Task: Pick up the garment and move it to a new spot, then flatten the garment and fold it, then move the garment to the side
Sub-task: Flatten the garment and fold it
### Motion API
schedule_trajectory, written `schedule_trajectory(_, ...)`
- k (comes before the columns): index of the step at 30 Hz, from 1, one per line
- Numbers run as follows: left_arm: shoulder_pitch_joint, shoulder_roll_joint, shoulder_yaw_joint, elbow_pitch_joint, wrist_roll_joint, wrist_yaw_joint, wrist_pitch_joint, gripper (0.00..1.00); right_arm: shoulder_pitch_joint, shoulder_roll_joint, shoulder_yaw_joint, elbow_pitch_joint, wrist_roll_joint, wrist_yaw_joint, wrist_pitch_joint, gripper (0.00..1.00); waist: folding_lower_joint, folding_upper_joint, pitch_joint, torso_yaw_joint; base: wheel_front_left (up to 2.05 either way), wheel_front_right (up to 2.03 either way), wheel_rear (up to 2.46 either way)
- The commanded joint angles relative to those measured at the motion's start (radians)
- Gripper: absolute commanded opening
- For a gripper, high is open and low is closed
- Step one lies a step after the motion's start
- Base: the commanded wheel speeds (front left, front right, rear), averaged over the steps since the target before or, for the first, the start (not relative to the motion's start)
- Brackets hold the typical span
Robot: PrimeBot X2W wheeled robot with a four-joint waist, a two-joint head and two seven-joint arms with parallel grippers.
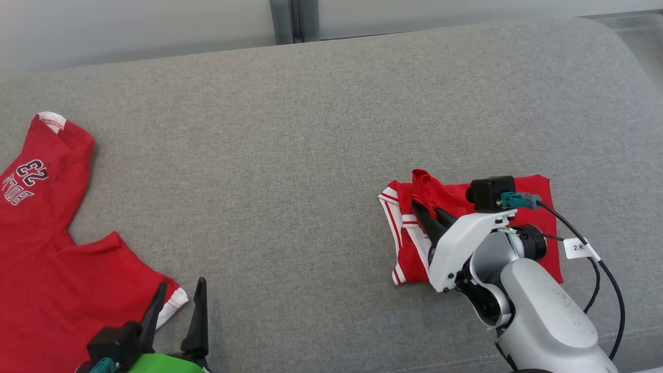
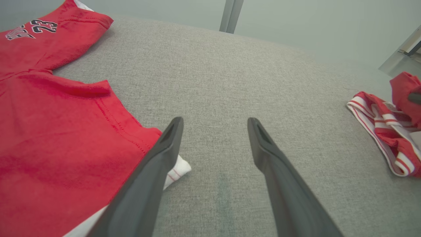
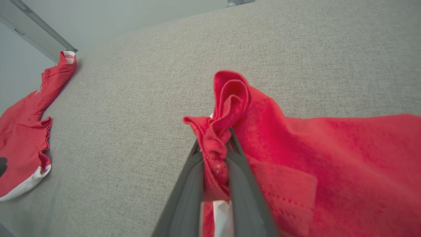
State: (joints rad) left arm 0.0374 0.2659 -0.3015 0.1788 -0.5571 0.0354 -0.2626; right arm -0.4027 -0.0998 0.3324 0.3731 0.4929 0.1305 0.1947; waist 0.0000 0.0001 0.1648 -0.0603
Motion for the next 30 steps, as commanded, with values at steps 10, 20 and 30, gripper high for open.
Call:
schedule_trajectory(10, -0.009, -0.018, 0.031, 0.021, 0.017, -0.015, -0.003, 1.00, -0.022, 0.024, 0.031, -0.026, -0.052, 0.000, -0.086, 1.00, 0.0000, -0.0001, 0.008, 0.013, 0.00, 0.00, 0.00)
schedule_trajectory(20, 0.023, -0.035, 0.073, 0.001, 0.028, -0.018, -0.003, 1.00, 0.141, -0.015, -0.133, -0.410, -0.126, 0.000, -0.188, 0.86, 0.0000, -0.0001, 0.004, 0.007, 0.00, 0.00, 0.00)
schedule_trajectory(30, -0.017, -0.042, 0.064, 0.009, 0.047, -0.035, -0.002, 1.00, 0.220, -0.021, -0.237, -0.176, -0.441, 0.000, -0.457, 0.00, 0.0000, -0.0001, 0.046, 0.023, 0.00, 0.00, 0.00)
